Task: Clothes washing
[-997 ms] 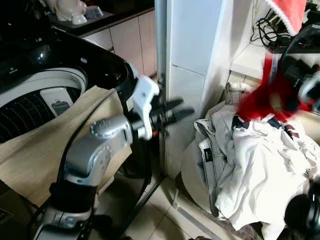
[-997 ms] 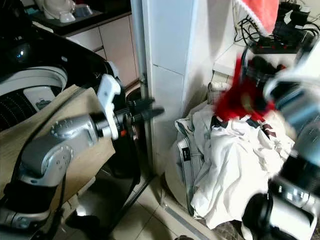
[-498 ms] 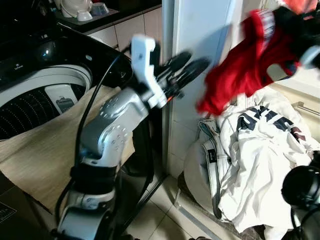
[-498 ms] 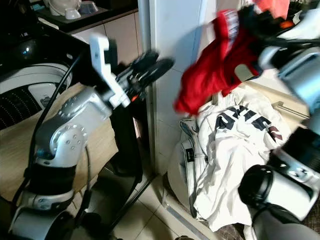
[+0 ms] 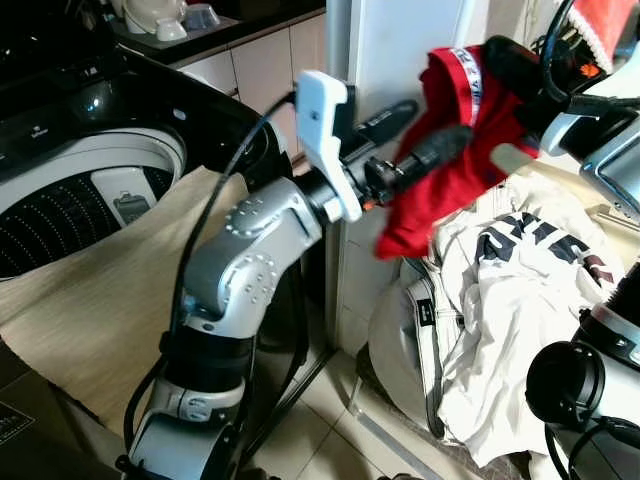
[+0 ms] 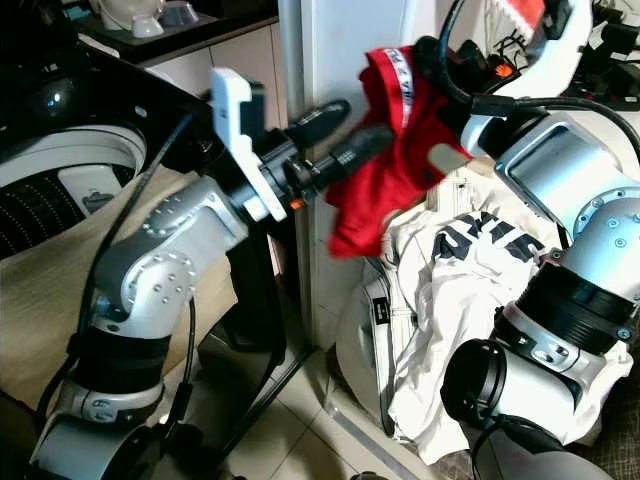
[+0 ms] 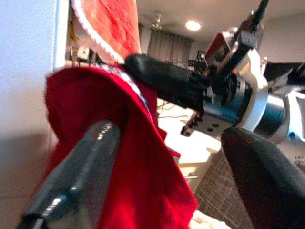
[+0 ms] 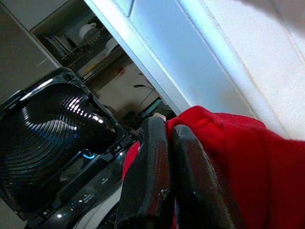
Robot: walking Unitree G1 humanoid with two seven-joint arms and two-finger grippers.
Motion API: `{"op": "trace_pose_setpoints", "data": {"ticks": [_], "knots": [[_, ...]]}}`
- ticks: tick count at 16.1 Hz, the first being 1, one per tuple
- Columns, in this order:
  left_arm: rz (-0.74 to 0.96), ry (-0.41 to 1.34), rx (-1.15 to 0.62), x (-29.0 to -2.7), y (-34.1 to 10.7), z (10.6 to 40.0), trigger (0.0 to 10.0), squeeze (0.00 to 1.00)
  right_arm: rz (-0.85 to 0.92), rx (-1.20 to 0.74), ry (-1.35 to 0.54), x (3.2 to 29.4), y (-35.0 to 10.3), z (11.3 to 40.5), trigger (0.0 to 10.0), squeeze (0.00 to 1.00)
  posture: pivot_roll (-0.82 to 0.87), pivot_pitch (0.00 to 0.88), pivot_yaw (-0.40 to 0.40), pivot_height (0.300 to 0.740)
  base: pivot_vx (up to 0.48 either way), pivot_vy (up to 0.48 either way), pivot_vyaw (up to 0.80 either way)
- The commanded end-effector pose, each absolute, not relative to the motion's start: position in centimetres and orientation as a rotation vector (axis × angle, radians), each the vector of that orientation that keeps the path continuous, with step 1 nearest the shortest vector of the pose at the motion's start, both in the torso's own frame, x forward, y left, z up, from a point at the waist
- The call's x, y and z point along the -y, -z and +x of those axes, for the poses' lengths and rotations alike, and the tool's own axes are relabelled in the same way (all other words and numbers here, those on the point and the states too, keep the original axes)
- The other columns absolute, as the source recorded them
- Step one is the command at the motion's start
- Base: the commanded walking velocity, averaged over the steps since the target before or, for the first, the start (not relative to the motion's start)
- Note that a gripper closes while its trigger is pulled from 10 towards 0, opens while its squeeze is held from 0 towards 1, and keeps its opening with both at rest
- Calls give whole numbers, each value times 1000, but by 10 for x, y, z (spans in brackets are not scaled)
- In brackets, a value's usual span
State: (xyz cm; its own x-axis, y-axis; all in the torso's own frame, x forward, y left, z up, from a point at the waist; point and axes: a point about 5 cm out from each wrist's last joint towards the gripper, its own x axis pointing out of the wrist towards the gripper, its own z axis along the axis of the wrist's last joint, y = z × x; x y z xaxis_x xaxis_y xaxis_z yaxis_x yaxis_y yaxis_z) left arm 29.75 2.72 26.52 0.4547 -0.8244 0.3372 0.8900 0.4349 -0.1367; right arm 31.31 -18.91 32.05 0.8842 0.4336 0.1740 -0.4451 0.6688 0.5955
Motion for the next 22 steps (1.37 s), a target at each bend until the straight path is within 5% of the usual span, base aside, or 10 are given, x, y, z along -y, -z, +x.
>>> {"op": "trace_pose_setpoints", "data": {"ticks": [1,3,4,5,9,13,14,15,16,22], "knots": [[-296,1082,224,-25,-263,296,10000,1000,668,20,-518,184,-322,310,0,0,-111,0,32,740,0,0,0],[-303,1035,205,-22,-257,299,10000,1000,683,17,-532,178,-323,309,0,0,-111,0,27,740,0,0,0],[-335,1024,193,-20,-255,300,10000,290,689,15,-539,174,-323,309,0,0,-110,0,25,740,0,0,0],[-326,999,186,-21,-254,302,10000,0,692,13,-542,172,-323,309,0,0,-111,0,24,740,0,0,0],[-248,846,164,-24,-241,315,10000,0,712,1,-568,159,-321,306,0,0,-117,0,29,740,0,0,0],[-349,879,181,-23,-244,313,9843,0,723,-2,-576,153,-321,305,0,0,-122,0,31,740,0,0,0],[-351,879,181,-23,-243,312,6706,0,723,-3,-578,152,-321,305,0,0,-122,0,31,740,0,0,0],[-351,877,182,-23,-243,312,6706,0,724,-4,-578,152,-321,305,0,0,-122,0,31,740,0,0,0],[-359,874,184,-23,-243,313,0,0,725,-5,-579,151,-321,304,0,0,-122,0,31,740,0,0,0],[-406,860,200,-27,-246,314,0,0,714,-18,-585,145,-321,303,0,0,-112,0,29,740,0,0,0]]}}
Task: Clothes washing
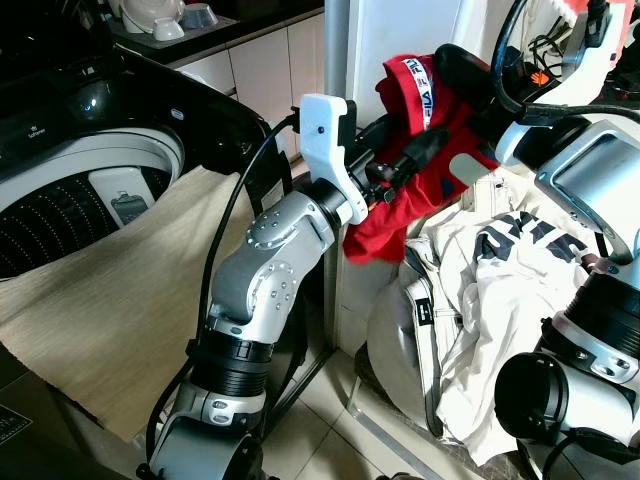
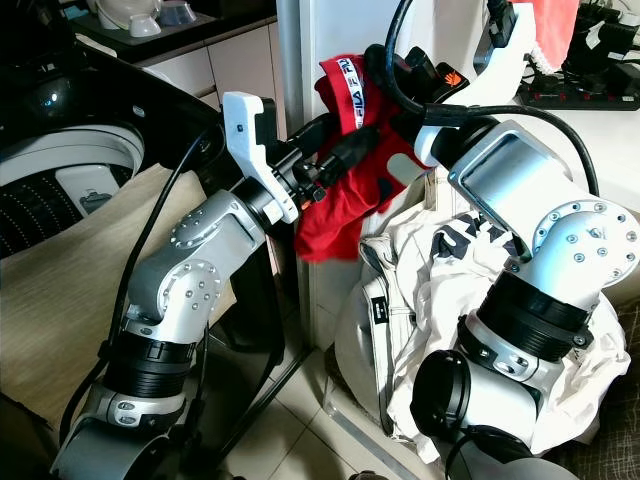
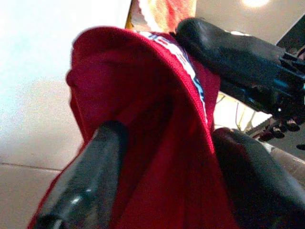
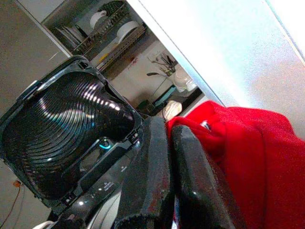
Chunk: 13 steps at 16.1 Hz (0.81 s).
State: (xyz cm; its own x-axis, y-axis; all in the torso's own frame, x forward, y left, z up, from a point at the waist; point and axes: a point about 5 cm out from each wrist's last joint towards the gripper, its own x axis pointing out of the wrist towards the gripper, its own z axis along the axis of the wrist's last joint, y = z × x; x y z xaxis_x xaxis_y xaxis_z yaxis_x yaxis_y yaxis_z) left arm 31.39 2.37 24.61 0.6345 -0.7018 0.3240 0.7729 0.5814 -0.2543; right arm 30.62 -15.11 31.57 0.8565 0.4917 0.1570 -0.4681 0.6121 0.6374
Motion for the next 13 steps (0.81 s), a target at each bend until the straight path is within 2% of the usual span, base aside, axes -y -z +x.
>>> {"op": "trace_pose_setpoints", "data": {"ticks": [1,13], "knots": [[-405,859,200,-27,-246,315,0,0,716,-15,-585,145,-322,303,0,0,-112,0,29,740,0,0,0],[-419,805,196,-32,-245,321,0,0,713,-10,-591,145,-324,303,0,0,-108,0,32,740,0,0,0]]}}
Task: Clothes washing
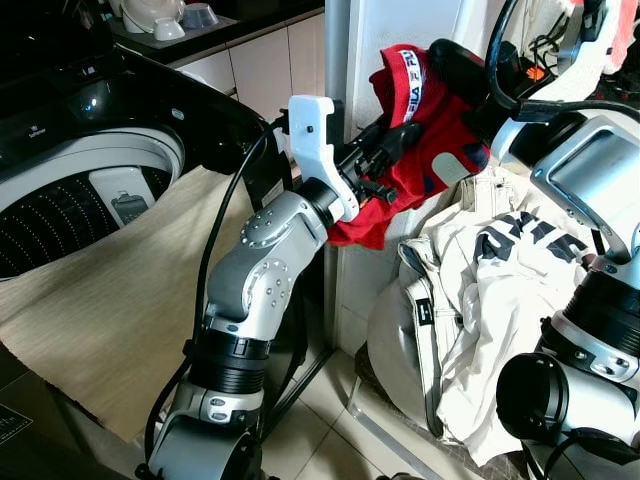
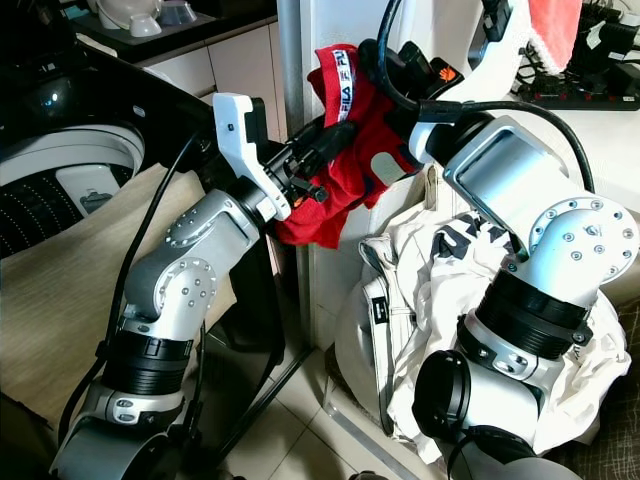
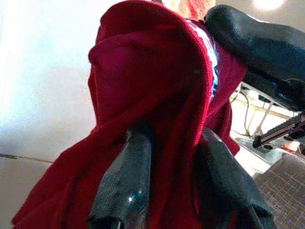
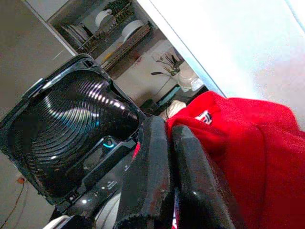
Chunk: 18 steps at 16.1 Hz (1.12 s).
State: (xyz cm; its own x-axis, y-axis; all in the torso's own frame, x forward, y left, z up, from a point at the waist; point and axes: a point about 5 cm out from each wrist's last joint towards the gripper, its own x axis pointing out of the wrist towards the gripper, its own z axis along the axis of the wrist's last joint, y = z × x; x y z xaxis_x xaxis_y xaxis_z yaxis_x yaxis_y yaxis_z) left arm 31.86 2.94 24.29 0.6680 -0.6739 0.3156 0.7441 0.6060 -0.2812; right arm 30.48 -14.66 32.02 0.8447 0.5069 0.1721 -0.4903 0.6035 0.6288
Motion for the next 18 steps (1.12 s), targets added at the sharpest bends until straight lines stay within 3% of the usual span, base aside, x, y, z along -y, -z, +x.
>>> {"op": "trace_pose_setpoints", "data": {"ticks": [1,6,7,8,12,13,14,16,18], "knots": [[-421,805,198,-32,-245,321,0,0,712,-10,-591,145,-324,303,0,0,-108,0,32,740,0,0,0],[-439,753,230,-42,-249,326,0,0,702,-6,-582,146,-324,303,0,0,-106,0,33,740,0,0,0],[-436,737,239,-45,-250,327,0,0,701,-3,-585,146,-324,303,1569,129,-104,0,33,740,0,0,0],[-439,704,258,-51,-253,330,0,0,702,10,-607,145,-326,302,10000,1000,-104,0,34,740,0,0,0],[-418,497,388,-94,-275,347,0,0,610,28,-612,144,-327,296,10000,1000,-106,0,41,740,0,0,0],[-366,401,470,-121,-294,354,0,0,590,37,-597,146,-326,295,10000,765,-104,0,41,740,0,0,0],[-299,299,563,-150,-321,360,0,0,573,46,-600,147,-326,294,10000,0,-100,0,38,740,0,0,0],[-135,119,783,-204,-390,358,0,0,547,57,-626,144,-328,291,10000,0,-99,0,37,740,0,0,0],[94,-27,1028,-230,-455,332,0,0,525,79,-638,142,-332,290,10000,0,-98,0,37,740,0,0,0]]}}
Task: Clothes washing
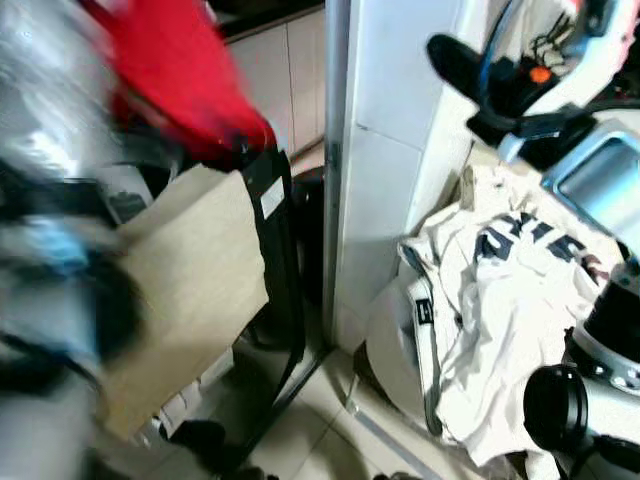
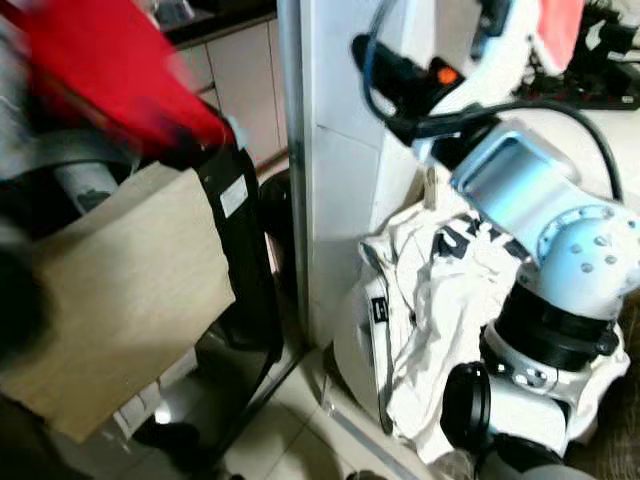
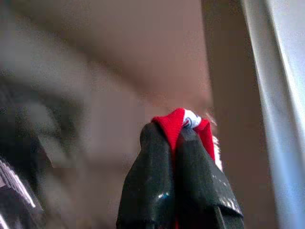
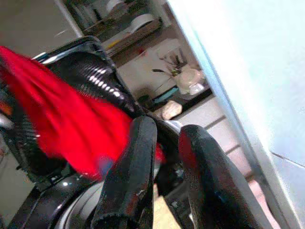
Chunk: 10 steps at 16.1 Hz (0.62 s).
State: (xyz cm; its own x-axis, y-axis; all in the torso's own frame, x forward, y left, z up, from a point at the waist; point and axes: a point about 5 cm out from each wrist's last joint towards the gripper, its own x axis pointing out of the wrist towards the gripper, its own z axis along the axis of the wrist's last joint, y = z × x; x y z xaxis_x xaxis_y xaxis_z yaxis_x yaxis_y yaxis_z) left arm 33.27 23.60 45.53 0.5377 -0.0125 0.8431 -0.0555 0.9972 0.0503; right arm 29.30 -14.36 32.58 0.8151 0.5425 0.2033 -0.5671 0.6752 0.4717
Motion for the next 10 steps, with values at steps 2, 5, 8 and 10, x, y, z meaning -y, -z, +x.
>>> {"op": "trace_pose_setpoints", "data": {"ticks": [2,5,8,10], "knots": [[271,-73,1083,-233,-478,322,0,0,519,81,-642,139,-331,289,10000,0,-99,0,37,740,0,0,0],[353,60,609,-235,-416,378,235,0,324,-41,-620,126,-306,287,10000,0,-101,0,38,740,0,0,0],[469,27,71,-255,-311,406,10000,0,83,-120,-695,106,-280,274,10000,0,-109,0,50,740,0,0,0],[497,-53,-143,-279,-276,402,10000,0,18,-160,-782,98,-269,260,10000,0,-110,0,51,740,0,0,0]]}}
